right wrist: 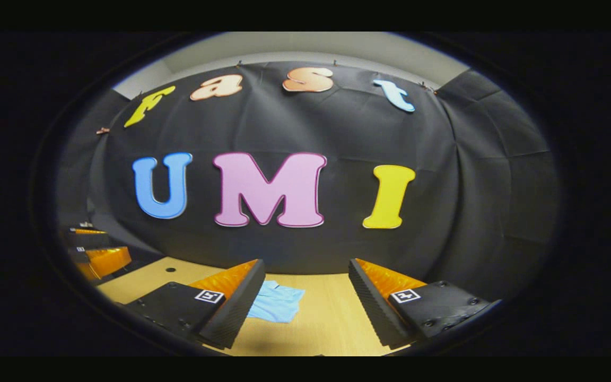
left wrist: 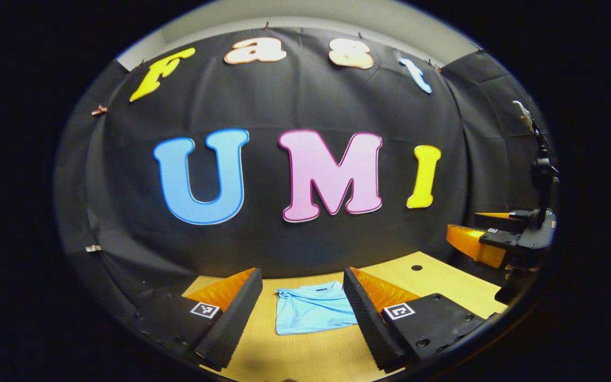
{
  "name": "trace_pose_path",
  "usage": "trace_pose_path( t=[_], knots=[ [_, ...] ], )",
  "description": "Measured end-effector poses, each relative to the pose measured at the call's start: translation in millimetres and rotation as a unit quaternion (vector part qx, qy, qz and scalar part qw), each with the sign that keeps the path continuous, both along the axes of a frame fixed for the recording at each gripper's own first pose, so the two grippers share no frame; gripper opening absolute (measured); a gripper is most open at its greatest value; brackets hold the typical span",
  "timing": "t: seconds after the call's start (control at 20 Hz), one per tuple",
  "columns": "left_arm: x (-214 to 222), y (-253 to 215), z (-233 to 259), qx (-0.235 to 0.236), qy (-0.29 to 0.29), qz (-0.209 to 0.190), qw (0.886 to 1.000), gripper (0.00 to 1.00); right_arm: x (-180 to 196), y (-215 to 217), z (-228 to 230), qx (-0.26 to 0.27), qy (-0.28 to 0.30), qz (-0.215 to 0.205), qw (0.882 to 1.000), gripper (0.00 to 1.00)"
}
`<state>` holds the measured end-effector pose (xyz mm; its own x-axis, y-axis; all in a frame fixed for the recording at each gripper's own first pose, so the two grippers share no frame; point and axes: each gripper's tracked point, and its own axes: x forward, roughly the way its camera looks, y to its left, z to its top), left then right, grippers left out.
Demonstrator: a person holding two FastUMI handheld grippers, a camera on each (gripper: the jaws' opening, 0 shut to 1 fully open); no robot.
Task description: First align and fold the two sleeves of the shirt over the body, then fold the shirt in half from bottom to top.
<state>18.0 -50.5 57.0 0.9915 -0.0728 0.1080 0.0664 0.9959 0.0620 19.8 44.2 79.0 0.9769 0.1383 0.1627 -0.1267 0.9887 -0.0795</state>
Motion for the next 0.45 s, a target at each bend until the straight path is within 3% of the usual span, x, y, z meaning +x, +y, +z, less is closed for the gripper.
trace_pose_path(
  t=[0.15,0.25,0.35,0.45],
  knots=[
    [-83.7,-4.7,-3.5,-0.037,-0.028,0.017,0.999,0.97,-69.8,-0.2,8.1,0.008,-0.042,0.023,0.999,0.98],
    [-128.4,-16.9,-14.6,-0.068,-0.045,0.001,0.997,0.92,-111.1,3.6,4.2,0.000,-0.078,0.040,0.996,0.95],
    [-166.8,-14.5,-27.5,-0.076,-0.055,0.002,0.996,0.96,-149.0,0.6,-22.3,-0.025,-0.076,0.047,0.996,0.97],
    [-194.9,-6.5,-30.8,-0.070,-0.079,0.017,0.994,0.91,-176.2,-1.9,-51.7,-0.040,-0.051,0.055,0.996,0.98]
  ],
)
